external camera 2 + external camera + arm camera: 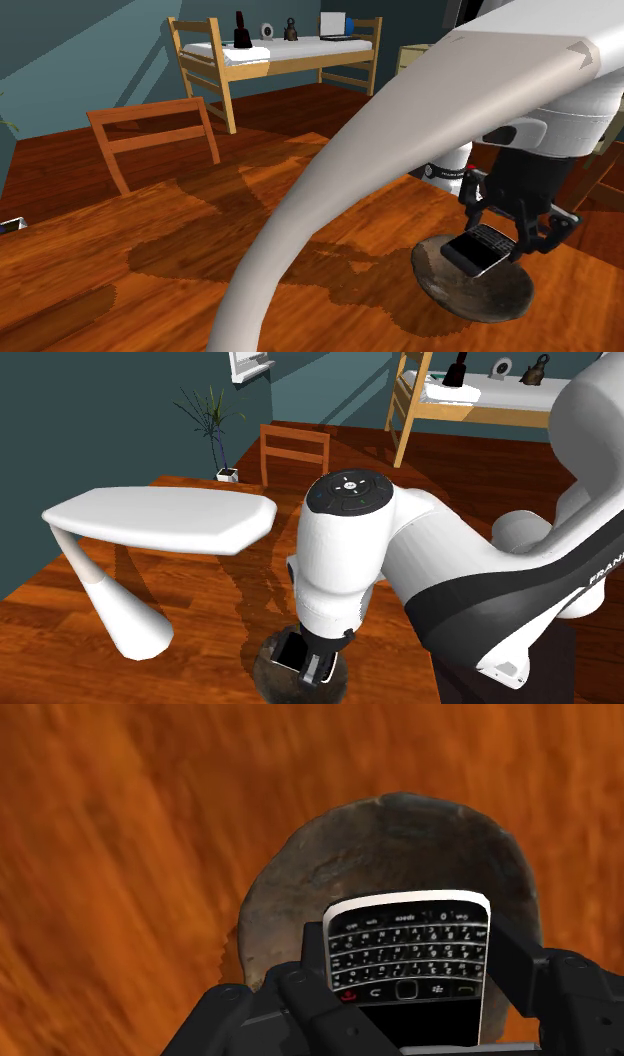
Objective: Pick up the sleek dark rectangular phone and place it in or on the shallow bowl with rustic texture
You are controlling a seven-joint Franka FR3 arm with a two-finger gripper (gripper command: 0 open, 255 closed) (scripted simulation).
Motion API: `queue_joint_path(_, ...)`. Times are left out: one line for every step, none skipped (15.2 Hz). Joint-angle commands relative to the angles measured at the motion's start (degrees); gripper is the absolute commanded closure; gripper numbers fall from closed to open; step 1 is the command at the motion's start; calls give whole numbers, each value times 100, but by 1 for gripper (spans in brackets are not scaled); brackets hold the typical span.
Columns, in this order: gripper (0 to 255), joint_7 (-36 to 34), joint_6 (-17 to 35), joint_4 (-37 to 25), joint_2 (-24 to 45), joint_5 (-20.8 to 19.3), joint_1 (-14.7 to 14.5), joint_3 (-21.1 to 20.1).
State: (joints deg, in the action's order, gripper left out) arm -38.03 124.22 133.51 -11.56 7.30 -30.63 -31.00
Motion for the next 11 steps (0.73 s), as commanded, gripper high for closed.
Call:
queue_joint_path(255, -20, 167, 100, 69, -25, 4, -21)
queue_joint_path(255, -36, 249, 142, 114, -44, 7, -34)
queue_joint_path(255, -53, 332, 183, 160, -64, 11, -47)
queue_joint_path(255, -71, 416, 223, 208, -86, 15, -59)
queue_joint_path(255, -102, 548, 283, 288, -125, 22, -79)
queue_joint_path(255, -102, 548, 283, 288, -125, 21, -78)
queue_joint_path(255, -102, 548, 284, 287, -125, 21, -78)
queue_joint_path(255, -102, 548, 283, 288, -125, 21, -78)
queue_joint_path(255, -102, 548, 283, 288, -125, 21, -78)
queue_joint_path(255, -102, 548, 283, 288, -125, 21, -78)
queue_joint_path(255, -102, 548, 283, 288, -125, 21, -78)
